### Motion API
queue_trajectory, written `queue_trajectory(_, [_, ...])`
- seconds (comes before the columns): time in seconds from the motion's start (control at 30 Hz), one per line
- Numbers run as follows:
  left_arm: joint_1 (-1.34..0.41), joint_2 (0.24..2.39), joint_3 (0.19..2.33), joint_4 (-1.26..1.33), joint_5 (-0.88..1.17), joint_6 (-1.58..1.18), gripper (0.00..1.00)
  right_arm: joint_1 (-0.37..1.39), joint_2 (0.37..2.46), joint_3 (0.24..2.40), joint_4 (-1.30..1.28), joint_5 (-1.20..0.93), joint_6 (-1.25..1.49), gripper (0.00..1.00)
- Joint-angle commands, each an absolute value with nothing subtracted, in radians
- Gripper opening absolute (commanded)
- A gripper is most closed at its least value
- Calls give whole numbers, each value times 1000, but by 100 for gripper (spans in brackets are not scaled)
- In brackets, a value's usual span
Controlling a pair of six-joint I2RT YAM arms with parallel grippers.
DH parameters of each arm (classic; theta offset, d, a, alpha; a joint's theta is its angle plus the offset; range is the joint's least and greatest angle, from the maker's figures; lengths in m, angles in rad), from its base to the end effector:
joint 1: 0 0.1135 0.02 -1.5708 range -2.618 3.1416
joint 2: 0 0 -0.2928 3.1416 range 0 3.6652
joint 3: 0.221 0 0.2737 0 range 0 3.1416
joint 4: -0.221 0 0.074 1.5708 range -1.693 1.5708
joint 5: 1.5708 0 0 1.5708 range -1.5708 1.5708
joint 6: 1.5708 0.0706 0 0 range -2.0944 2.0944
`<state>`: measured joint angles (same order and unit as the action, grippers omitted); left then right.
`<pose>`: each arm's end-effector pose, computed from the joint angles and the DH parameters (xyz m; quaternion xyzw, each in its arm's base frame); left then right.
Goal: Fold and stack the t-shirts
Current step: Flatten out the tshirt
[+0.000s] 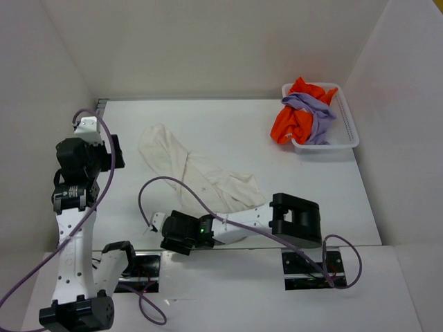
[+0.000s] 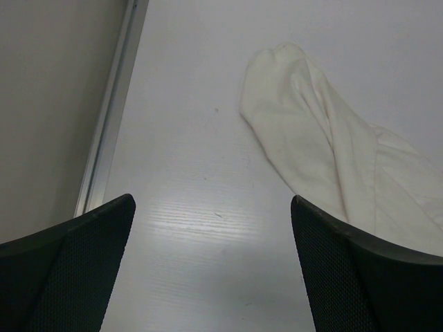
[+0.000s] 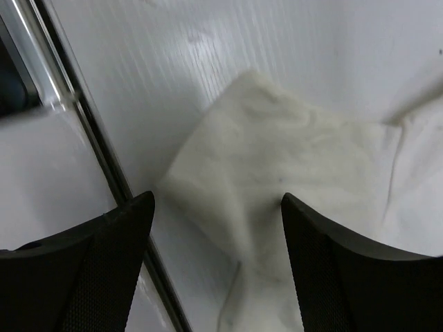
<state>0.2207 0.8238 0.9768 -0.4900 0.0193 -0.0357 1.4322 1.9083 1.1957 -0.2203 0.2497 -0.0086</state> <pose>0.2074 0.0451 0.3805 -0.0987 0.8097 0.0456 0.5767 0.0785 0.4364 0.1462 -0.5922 0.7338 0.1137 0.3128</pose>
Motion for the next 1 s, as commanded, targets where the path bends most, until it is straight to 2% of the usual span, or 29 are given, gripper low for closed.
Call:
queue_trajectory(0.0, [229, 790, 973, -472, -5, -41, 100, 1445, 1965, 1276, -132, 304, 15, 79])
queue_trajectory(0.03, [229, 781, 973, -472, -5, -41, 100, 1445, 1979, 1288, -132, 304, 15, 77])
queue_trajectory(0.17, [229, 772, 973, -483, -5, -32, 100, 1445, 1999, 1266, -101, 328, 35, 48])
queue_trajectory(0.2, [229, 772, 973, -483, -5, -32, 100, 1445, 1999, 1266, -101, 328, 44, 24])
queue_trajectory(0.27, [229, 772, 973, -483, -5, -32, 100, 1445, 1999, 1266, -113, 328, 44, 0])
queue_trajectory(0.47, [238, 752, 973, -492, 5, -2, 100, 1379, 1843, 1270, -150, 472, 109, 0])
queue_trajectory(0.7, [238, 845, 1035, -470, 109, 98, 100, 1108, 1528, 1394, -274, 613, 149, 0])
queue_trajectory(0.9, [227, 1032, 1161, -440, 158, 158, 100, 751, 1578, 1619, -308, 566, 172, 0])
queue_trajectory(0.97, [201, 1083, 1198, -428, 158, 182, 100, 638, 1724, 1811, -400, 522, 163, 68])
